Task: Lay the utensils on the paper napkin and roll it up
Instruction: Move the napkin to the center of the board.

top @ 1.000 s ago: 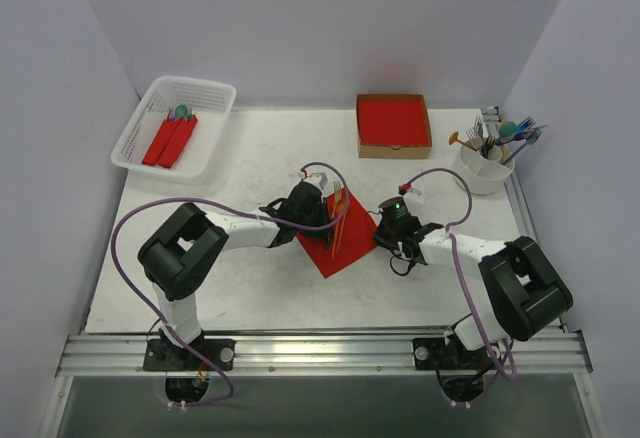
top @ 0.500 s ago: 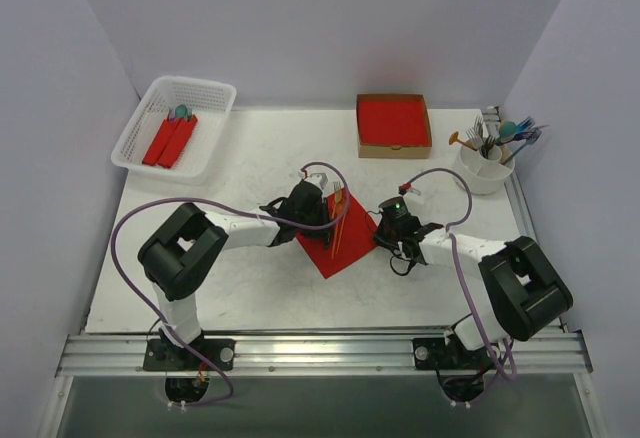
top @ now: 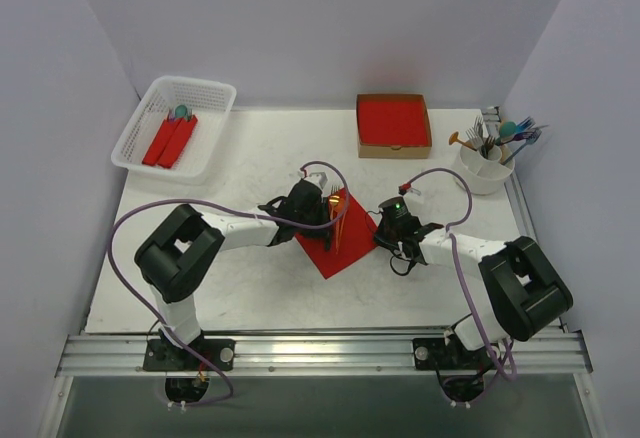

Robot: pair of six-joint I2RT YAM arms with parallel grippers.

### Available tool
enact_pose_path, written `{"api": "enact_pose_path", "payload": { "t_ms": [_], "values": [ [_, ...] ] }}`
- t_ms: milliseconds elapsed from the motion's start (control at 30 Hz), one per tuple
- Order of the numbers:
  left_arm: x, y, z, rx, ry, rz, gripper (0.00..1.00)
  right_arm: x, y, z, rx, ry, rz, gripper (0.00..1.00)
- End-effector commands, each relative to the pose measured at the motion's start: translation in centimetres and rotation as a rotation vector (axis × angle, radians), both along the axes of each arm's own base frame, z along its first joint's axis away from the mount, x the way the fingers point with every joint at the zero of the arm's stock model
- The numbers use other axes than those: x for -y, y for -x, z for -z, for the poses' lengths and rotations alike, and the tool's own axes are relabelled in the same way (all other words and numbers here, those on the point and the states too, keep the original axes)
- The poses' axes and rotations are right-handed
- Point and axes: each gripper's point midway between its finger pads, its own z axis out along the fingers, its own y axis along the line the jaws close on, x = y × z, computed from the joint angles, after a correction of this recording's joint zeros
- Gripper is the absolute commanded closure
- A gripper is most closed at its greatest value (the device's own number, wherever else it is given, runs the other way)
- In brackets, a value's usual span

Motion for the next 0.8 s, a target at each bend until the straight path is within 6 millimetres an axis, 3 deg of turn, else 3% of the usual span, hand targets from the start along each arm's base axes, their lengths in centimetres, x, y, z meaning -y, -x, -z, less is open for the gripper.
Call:
{"api": "enact_pose_path", "payload": {
  "t_ms": [0, 467, 667, 767],
  "values": [
    [1.1, -1.0, -3.7, 0.069, 0.055, 0.008, 0.64, -0.1, -0.9, -1.0, 0.025, 0.002, 0.002, 1.00],
    [0.4, -1.3, -7.3, 0.126, 0.075, 0.012, 0.57, -0.1, -1.3, -2.8, 0.051, 0.009, -0.012, 1.00],
    [-0.8, -1.2, -6.1, 0.105, 0.042, 0.004, 0.57, -0.3, -1.9, -5.8, 0.111, 0.015, -0.031, 0.87],
    [-0.5, -1.6, -5.9, 0.106, 0.061, 0.013, 0.57, -0.9, -2.2, -7.1, 0.125, 0.008, -0.063, 0.80]
  ]
}}
